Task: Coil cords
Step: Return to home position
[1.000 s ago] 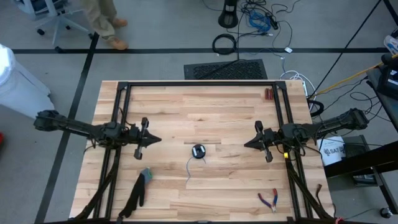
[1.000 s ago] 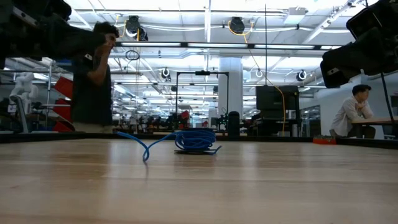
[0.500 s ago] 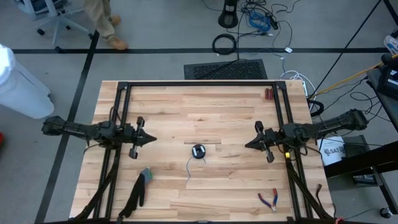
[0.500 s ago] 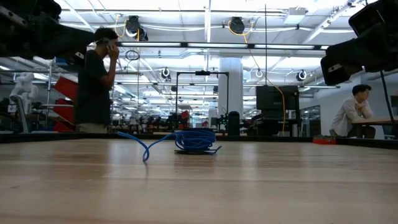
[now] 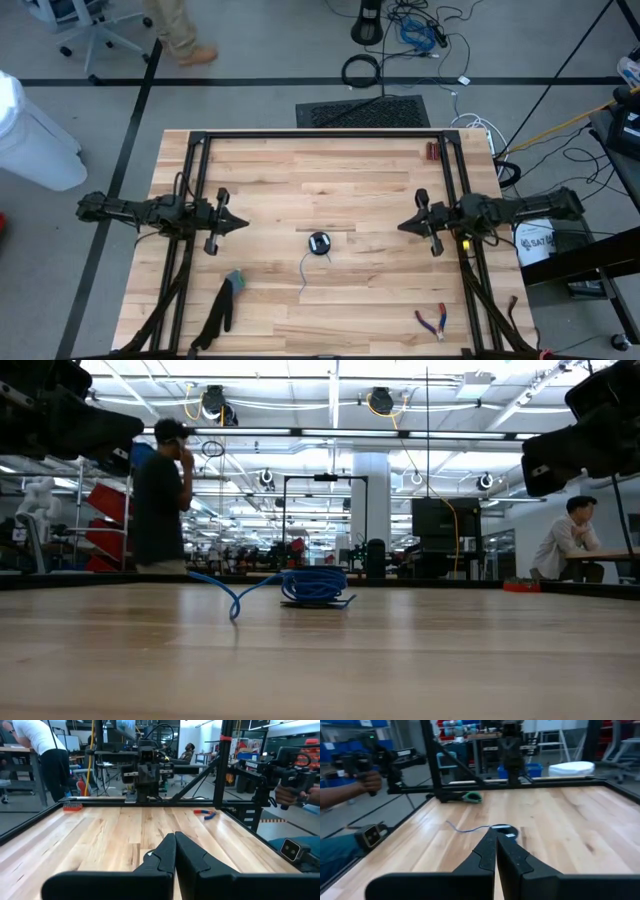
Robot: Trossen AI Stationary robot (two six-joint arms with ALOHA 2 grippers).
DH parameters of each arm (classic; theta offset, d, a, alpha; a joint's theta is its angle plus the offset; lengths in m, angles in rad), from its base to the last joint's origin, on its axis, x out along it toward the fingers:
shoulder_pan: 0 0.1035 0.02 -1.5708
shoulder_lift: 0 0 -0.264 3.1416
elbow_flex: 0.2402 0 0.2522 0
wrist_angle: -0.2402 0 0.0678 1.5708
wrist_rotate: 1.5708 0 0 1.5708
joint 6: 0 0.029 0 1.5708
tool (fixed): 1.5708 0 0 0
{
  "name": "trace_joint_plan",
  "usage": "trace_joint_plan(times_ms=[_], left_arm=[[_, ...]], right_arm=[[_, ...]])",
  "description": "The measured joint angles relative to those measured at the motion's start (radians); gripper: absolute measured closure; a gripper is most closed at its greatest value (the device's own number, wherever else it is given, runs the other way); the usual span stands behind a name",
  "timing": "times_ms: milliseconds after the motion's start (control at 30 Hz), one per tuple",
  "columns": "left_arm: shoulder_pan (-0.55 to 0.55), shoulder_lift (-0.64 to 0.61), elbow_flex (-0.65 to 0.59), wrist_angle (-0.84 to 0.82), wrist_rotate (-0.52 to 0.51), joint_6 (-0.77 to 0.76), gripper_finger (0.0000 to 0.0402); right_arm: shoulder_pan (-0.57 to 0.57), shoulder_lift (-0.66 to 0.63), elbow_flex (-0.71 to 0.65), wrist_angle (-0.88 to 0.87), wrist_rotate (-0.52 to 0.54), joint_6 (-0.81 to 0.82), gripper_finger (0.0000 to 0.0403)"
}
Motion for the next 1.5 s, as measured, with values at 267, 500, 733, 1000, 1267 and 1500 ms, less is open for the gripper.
trace_joint_plan(times_ms=[267,500,733,1000,1267,1500], left_arm=[[0.000,-0.010,0.000,-0.012,-0.003,0.001,0.0393],[0.000,-0.010,0.000,-0.012,-0.013,0.008,0.0393],[0.000,-0.010,0.000,-0.014,-0.019,0.019,0.0393],[0.000,-0.010,0.000,-0.017,-0.013,0.063,0.0393],[0.000,-0.010,0.000,-0.017,-0.016,0.080,0.0393],[0.042,-0.010,0.000,-0.016,-0.031,0.083,0.0393]], right_arm=[[-0.072,-0.076,0.001,-0.060,0.028,0.017,0.0403],[-0.091,-0.077,0.001,-0.062,0.024,0.011,0.0403],[-0.091,-0.077,0.001,-0.063,0.021,0.011,0.0403],[-0.091,-0.050,0.001,-0.064,0.021,0.012,0.0403],[-0.091,-0.041,0.001,-0.064,0.021,-0.042,0.0403],[-0.091,-0.041,0.001,-0.060,0.022,-0.151,0.0403]])
